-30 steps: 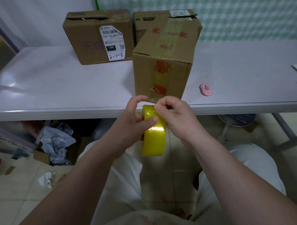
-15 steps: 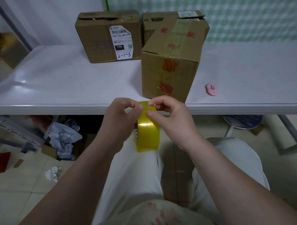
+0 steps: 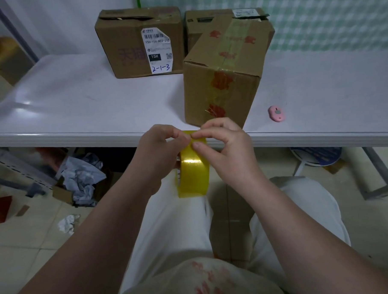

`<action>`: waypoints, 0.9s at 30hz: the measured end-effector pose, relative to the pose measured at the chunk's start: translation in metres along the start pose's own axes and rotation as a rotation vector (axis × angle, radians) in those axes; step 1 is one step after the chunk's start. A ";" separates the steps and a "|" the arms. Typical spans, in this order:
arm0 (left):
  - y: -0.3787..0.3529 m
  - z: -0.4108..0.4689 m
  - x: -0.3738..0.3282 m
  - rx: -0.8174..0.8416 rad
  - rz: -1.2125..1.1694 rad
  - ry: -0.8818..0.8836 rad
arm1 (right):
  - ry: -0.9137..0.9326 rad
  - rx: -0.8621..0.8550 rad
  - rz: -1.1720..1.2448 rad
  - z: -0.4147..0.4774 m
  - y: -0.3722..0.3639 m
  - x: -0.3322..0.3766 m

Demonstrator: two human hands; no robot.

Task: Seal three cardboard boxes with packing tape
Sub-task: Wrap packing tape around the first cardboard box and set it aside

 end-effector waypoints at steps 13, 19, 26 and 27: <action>-0.003 -0.007 -0.011 -0.077 0.181 -0.149 | -0.068 0.060 -0.110 0.004 -0.004 0.001; -0.009 -0.006 -0.009 0.010 0.253 -0.232 | -0.123 0.022 -0.009 0.005 0.000 -0.007; -0.006 0.000 -0.009 0.012 0.231 -0.219 | -0.298 -0.026 0.224 0.005 -0.001 -0.023; -0.005 0.002 -0.008 -0.001 0.220 -0.222 | -0.346 -0.032 0.283 0.004 -0.003 -0.027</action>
Point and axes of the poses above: each hand's wrist, its own z-axis towards the middle knuckle, its own y-axis out of the back of the hand, x = y × z, the point moved 7 cm from there along z, towards the middle knuckle, and after that the axes turned 6 degrees about x, right-handed, at the moved point
